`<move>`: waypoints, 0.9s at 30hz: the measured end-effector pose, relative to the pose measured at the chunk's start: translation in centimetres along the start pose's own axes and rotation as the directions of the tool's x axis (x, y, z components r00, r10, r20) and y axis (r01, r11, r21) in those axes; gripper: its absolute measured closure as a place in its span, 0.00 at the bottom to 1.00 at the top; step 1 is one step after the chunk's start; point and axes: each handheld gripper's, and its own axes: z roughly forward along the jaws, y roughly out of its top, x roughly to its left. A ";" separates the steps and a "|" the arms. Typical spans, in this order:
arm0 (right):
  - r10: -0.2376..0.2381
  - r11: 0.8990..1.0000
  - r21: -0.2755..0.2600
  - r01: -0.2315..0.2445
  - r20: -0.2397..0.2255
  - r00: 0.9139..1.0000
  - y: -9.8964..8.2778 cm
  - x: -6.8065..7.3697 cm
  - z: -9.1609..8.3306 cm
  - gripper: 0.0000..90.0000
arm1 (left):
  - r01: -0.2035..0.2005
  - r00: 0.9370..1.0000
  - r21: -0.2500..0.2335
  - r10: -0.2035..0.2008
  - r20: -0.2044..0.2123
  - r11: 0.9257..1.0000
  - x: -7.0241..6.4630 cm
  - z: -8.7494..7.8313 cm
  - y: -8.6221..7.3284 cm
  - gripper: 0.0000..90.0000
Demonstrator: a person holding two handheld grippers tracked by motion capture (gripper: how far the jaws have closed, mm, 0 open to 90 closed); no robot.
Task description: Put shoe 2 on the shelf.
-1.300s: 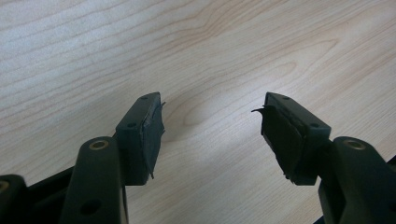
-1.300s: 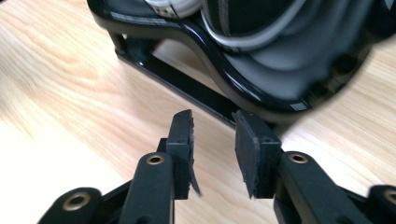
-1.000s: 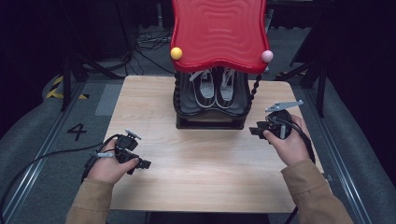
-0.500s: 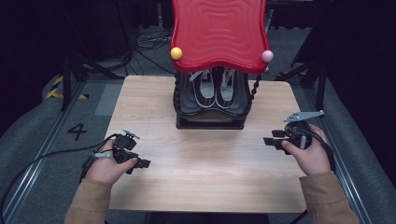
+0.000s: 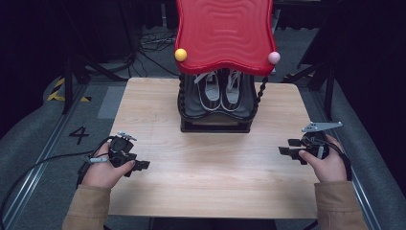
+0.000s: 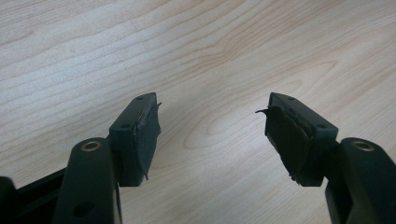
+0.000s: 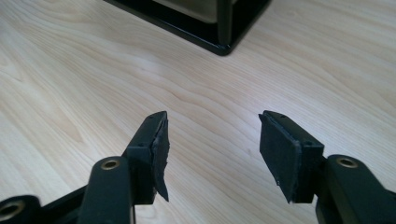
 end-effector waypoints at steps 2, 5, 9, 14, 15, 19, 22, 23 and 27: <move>-0.001 1.000 0.016 0.001 0.002 1.000 -0.5 -0.5 0.4 0.47 | 0.002 1.000 -0.004 -0.002 -0.005 1.000 0.1 0.3 0.0 0.39; 0.005 0.999 0.042 -0.005 -0.001 1.000 -1.3 -1.5 1.1 0.47 | -0.002 1.000 -0.005 0.002 -0.004 1.000 0.3 0.7 0.0 0.39; 0.019 0.996 0.083 -0.022 0.030 0.999 -2.5 -2.7 2.2 0.46 | 0.001 1.000 0.001 -0.001 -0.002 1.000 0.6 1.4 0.0 0.39; 0.039 0.994 0.096 -0.043 0.044 0.998 -3.6 -3.7 3.1 0.44 | 0.002 1.000 0.010 -0.002 -0.004 1.000 1.1 2.2 -0.1 0.39; 0.044 0.994 0.100 -0.048 0.050 0.998 -3.8 -3.9 3.3 0.44 | 0.002 1.000 0.008 -0.002 -0.008 1.000 1.2 2.2 -0.1 0.39; 0.046 0.992 0.114 -0.053 0.068 0.997 -4.5 -4.6 4.1 0.43 | -0.018 1.000 0.016 0.018 -0.024 1.000 1.4 2.7 -0.2 0.37; 0.042 0.992 0.119 -0.050 0.065 0.997 -5.0 -4.9 4.6 0.42 | -0.020 1.000 0.025 0.021 -0.023 0.999 1.4 2.9 -0.2 0.37; 0.036 0.992 0.120 -0.043 0.064 0.997 -5.0 -5.0 4.7 0.41 | -0.021 0.999 0.025 0.021 -0.024 0.999 1.4 3.0 -0.1 0.37; 0.002 0.994 0.107 -0.006 0.039 0.999 -5.4 -5.2 5.1 0.39 | -0.029 0.999 0.026 0.029 -0.023 0.999 1.4 3.1 -0.1 0.37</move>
